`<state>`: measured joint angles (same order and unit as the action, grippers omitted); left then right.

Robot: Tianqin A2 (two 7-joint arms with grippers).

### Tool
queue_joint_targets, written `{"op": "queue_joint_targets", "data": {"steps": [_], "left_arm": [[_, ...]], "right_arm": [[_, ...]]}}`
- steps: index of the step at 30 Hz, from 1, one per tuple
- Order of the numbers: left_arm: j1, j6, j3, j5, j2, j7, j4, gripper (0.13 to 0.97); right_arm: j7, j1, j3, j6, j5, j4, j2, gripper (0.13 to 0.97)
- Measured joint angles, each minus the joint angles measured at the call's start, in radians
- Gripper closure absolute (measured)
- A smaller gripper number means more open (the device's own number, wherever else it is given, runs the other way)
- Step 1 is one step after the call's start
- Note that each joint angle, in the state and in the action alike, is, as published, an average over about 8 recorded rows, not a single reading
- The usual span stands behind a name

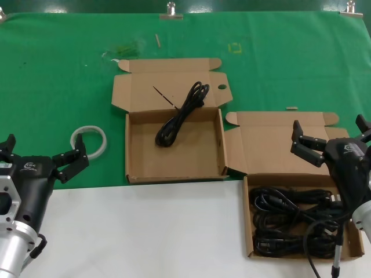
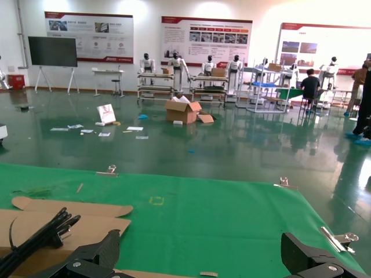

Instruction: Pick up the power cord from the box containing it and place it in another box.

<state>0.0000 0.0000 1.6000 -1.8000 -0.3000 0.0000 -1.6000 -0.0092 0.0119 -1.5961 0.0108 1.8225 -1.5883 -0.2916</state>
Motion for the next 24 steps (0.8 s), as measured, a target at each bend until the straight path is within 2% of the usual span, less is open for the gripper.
{"op": "queue_joint_targets", "data": {"steps": [24], "left_arm": [[0.0, 0.0, 0.0, 0.0, 0.0, 0.0, 0.0, 0.132]], "right_arm": [[0.0, 0.0, 0.0, 0.0, 0.0, 0.0, 0.0, 0.129]]}}
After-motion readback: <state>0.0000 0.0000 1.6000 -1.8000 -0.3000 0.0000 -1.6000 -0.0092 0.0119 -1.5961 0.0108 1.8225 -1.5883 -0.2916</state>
